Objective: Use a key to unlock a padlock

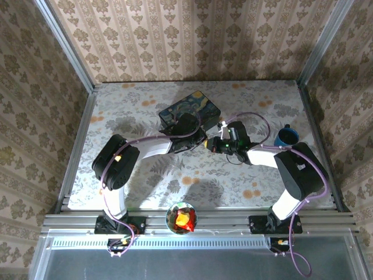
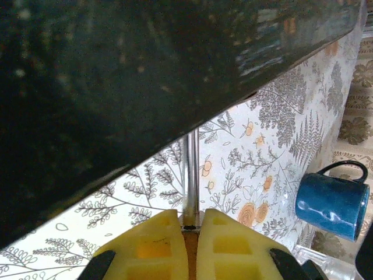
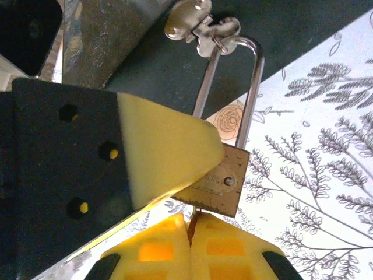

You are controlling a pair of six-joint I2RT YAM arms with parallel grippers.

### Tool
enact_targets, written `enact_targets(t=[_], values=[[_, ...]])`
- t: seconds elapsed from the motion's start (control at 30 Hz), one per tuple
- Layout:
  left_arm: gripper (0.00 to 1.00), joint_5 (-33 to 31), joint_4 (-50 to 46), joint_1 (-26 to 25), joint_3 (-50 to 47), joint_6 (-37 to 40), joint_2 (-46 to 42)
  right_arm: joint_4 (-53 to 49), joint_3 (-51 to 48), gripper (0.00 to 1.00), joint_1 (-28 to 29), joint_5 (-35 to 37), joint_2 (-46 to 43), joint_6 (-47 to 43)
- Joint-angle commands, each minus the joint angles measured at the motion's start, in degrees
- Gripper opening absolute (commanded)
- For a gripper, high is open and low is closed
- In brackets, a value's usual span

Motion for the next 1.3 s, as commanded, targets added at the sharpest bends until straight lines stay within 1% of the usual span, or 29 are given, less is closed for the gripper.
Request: enact_targets(t=[0.0,0.07,0.2,0.23,0.27,0.33,0.37,0.4,0.57,0.63,0.77,0.8,0.87,0.9,0.97,1.0,1.07,1.1,1.2,1.27], values=[[0.08,8.2,-1.9,-2.4,-2.1,-1.2,-1.6,11.0,-0.7,0.00,-3.7,-0.2,2.5,8.2],[0.18,8.1,-1.6,-2.4,-2.5,-1.4,-1.8,14.8,-2.0,0.00,-4.6,-1.3,3.7,11.2],[0.53,7.9,0.2,-2.5,-3.4,-2.0,-2.6,22.7,-4.3,0.00,-5.8,-2.9,6.3,16.9],[0.64,7.9,0.5,-2.5,-3.6,-1.9,-2.8,22.9,-4.3,0.00,-5.9,-2.8,6.7,17.1],[0.72,7.9,0.7,-2.4,-3.7,-1.8,-3.0,22.8,-4.2,0.00,-5.9,-2.6,6.9,16.9],[0.92,7.7,0.6,-2.4,-3.8,-1.1,-3.6,23.0,-4.3,0.00,-5.9,-2.0,7.6,16.8],[0.98,7.4,0.3,-2.4,-3.8,-0.7,-4.1,23.4,-4.3,0.00,-5.9,-1.7,7.8,16.9],[1.00,7.1,-0.2,-2.4,-3.9,-0.2,-4.6,23.8,-4.3,0.00,-6.0,-1.3,8.1,17.1],[1.00,6.8,-0.5,-2.2,-5.4,1.0,-8.4,25.0,-2.9,0.00,-5.9,0.5,10.1,18.2],[1.00,6.5,-0.8,-2.0,-6.0,2.6,-10.8,24.9,-2.2,0.00,-5.9,1.3,11.1,18.4],[1.00,1.9,-5.4,-1.7,-5.7,8.1,-16.7,28.8,-2.4,0.00,-5.9,2.9,13.0,20.3],[1.00,0.1,-7.3,-1.8,-5.0,10.7,-18.3,30.2,-2.4,0.00,-5.8,3.2,13.6,21.1],[1.00,-5.9,-12.7,-2.3,-2.2,17.5,-20.0,32.7,-2.5,0.00,-5.6,4.3,14.5,22.7],[1.00,-10.1,-16.5,-2.5,-0.5,21.2,-20.4,33.8,-2.5,0.00,-5.4,4.9,14.9,23.5],[1.00,-19.7,-20.6,-2.5,1.8,28.7,-19.8,35.2,-2.5,0.00,-4.9,6.4,15.4,24.7],[1.00,-24.3,-23.3,-2.3,3.2,31.5,-18.8,35.7,-2.5,0.00,-4.5,7.4,15.6,25.1],[1.00,-33.0,-24.5,-1.6,5.2,38.0,-15.8,36.6,-2.4,0.00,-3.8,9.2,16.0,25.9],[1.00,-37.0,-25.9,-1.2,6.9,39.8,-13.8,37.1,-2.2,0.00,-3.5,9.8,16.3,26.3],[1.00,-42.9,-25.5,-0.1,11.2,46.6,-6.7,38.5,-2.0,0.00,-3.0,11.6,17.1,27.7],[1.00,-43.6,-27.2,1.0,14.3,47.9,-1.8,39.1,-1.9,0.00,-2.8,12.4,17.6,28.0]])
